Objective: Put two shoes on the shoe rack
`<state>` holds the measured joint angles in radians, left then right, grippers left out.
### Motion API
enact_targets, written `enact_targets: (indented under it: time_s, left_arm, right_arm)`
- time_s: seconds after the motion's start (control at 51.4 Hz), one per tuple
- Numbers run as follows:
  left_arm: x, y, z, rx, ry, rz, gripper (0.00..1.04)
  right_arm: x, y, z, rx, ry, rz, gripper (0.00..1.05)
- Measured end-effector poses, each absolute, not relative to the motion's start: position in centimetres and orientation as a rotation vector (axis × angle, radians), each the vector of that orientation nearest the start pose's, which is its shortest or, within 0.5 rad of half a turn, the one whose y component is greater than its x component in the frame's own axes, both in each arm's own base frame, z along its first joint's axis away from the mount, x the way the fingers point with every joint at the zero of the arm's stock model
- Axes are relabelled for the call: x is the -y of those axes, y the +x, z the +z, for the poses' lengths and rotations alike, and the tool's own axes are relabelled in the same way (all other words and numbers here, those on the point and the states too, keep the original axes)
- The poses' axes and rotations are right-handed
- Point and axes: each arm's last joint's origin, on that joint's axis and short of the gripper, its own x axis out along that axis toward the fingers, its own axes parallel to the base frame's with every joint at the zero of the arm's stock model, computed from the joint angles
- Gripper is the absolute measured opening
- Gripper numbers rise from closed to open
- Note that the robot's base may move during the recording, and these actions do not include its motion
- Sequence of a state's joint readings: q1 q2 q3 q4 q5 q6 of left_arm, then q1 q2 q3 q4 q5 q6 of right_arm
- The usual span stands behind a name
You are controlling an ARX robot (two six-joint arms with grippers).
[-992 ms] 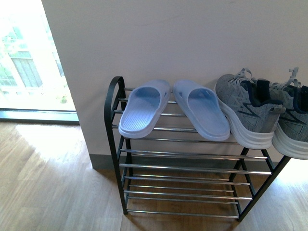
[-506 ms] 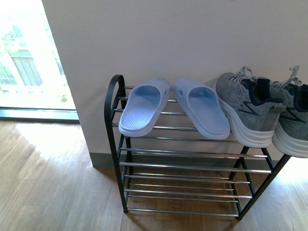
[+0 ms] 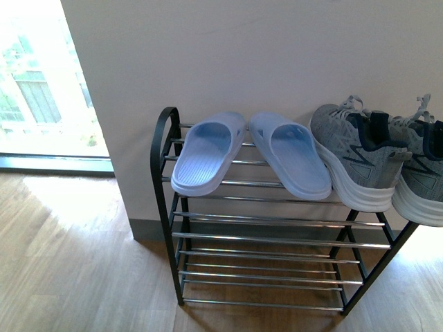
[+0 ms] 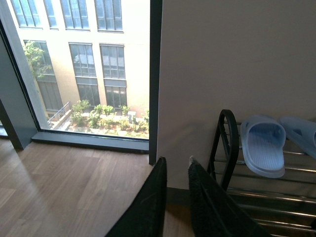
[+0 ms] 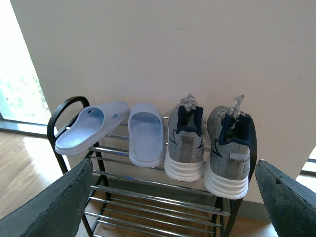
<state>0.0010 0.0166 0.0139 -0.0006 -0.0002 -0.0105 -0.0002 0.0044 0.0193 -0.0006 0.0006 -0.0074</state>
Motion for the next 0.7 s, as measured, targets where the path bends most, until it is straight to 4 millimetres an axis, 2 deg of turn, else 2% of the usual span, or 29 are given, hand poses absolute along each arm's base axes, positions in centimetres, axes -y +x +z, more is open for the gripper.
enact_targets:
  time_s: [0.097,0.272,0.428,0.7]
  left_arm:
    - [-0.01,9.79,16.69,-0.003,-0.01,0.001,0.4]
    - [-0.01,9.79,16.69,-0.003,-0.01,0.001,0.67]
    - [-0.01,9.79,16.69,-0.003,-0.01,0.001,0.95]
    - [-0.01,9.79,16.69,-0.003,-0.008,0.001,0.95]
  right_arm:
    - [0.0,9.68,16.97,0.014,-0.007,-0.001,0.96]
    - [0.0,9.68,16.97,0.014,-0.007,-0.001,0.96]
    - [0.0,9.68,16.97,0.014,-0.007,-0.001,0.96]
    - [0.0,9.68,16.97,0.014,-0.007,0.0,0.96]
